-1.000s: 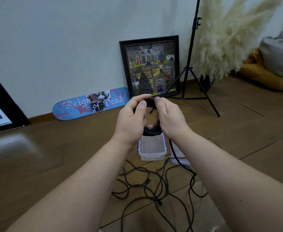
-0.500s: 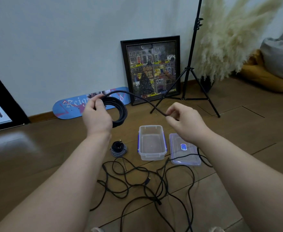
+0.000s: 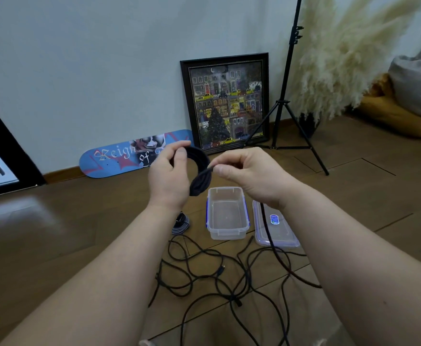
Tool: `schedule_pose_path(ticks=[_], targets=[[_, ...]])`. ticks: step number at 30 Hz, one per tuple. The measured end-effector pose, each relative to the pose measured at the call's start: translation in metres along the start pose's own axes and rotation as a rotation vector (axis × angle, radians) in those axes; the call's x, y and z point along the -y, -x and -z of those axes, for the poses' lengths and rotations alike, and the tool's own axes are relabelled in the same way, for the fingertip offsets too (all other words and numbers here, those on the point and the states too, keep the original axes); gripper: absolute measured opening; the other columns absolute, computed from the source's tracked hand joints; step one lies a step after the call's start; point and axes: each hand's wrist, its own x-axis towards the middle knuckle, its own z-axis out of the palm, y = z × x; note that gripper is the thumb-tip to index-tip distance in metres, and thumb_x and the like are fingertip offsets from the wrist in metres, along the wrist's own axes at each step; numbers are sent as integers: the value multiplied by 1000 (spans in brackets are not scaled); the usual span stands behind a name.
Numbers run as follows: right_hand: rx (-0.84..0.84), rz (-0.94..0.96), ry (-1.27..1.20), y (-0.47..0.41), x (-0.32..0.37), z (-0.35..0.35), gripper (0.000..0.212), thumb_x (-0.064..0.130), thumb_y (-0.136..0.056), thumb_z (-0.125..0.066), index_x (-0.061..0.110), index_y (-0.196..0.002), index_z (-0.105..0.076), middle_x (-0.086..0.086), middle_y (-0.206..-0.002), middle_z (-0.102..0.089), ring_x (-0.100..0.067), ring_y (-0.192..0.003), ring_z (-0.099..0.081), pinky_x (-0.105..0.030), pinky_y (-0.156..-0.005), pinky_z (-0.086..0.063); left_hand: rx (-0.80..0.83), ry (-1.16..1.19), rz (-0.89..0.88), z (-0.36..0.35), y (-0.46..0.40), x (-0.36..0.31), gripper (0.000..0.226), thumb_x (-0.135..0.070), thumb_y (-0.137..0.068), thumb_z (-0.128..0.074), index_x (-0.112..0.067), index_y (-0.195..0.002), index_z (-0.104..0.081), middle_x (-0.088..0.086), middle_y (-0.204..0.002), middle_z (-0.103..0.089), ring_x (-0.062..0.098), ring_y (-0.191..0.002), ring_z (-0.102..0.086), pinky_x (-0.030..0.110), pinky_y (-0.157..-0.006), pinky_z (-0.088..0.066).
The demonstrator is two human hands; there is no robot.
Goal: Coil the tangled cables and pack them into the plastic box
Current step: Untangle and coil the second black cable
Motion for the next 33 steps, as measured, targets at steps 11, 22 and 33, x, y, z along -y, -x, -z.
schedule_pose_path(ticks=[11,22,33], targets=[[-358,-34,-12,-5,-20,-10,16,27,-82,-76,17,-82,-63,1,-78,-64,-16,-73,-59,-37,-72,-52,218,210,116,-23,18,-7,34,-29,-106,-36,-30,-93,-68,-18,-68,-60,4,-64,-50,28,-64,-40],[-381,-161,327,-5,-32,-16,30,47,-87,-65,20,-83,-54,4,-83,-54,-11,-72,-47,-28,-66,-37,383,169,189,-28,24,-8,25,-19,-103,-42,-21,-100,-67,-13,-58,-47,11,-50,-36,28,-52,-32],[-262,-165,268,-4,-33,-11,19,39,-93,-60,23,-101,-55,5,-90,-60,-16,-84,-57,-36,-75,-50,324,90,137,-24,21,0,24,-32,-100,-43,-35,-96,-67,-20,-62,-55,5,-62,-43,32,-64,-37]])
